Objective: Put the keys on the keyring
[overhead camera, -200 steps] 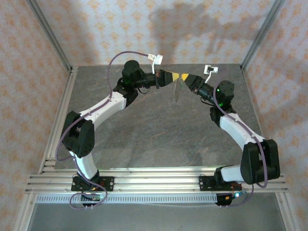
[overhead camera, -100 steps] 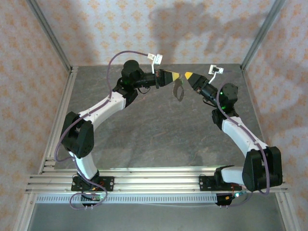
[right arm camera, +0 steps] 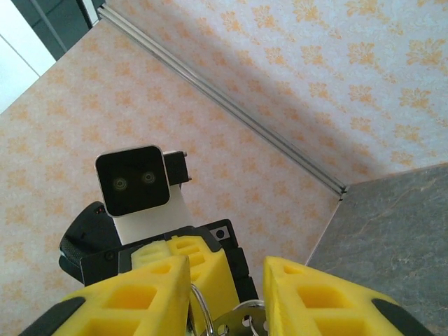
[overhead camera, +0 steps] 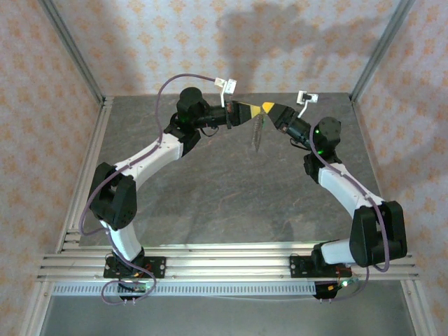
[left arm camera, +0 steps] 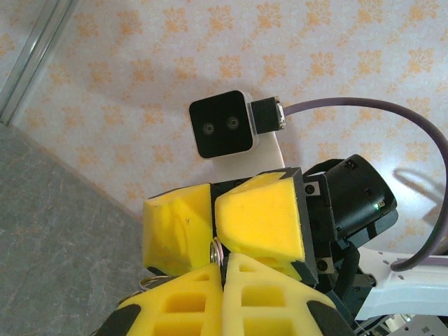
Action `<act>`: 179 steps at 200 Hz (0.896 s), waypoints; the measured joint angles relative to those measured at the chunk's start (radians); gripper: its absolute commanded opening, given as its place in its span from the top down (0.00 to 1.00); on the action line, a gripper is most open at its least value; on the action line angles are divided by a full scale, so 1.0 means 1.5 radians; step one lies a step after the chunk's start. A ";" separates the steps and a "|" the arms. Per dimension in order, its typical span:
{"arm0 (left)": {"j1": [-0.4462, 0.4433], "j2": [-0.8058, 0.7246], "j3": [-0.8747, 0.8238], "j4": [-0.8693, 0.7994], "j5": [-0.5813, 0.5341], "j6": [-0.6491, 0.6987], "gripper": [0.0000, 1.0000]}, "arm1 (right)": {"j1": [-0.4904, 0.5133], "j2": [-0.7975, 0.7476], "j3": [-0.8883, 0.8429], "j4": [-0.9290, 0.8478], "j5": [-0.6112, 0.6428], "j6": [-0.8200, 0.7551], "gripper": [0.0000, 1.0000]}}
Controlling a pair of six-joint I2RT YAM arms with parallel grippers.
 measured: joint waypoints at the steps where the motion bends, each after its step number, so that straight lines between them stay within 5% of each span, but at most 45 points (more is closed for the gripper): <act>1: 0.000 0.000 0.000 0.000 0.000 0.000 1.00 | 0.000 0.000 0.000 0.000 0.000 0.000 0.71; 157: 0.000 0.000 0.001 -0.004 0.000 0.000 1.00 | 0.002 -0.019 -0.040 0.018 -0.015 0.002 0.82; 179: 0.000 0.000 0.001 -0.004 0.000 0.000 1.00 | 0.005 -0.019 -0.038 0.019 -0.015 0.004 0.94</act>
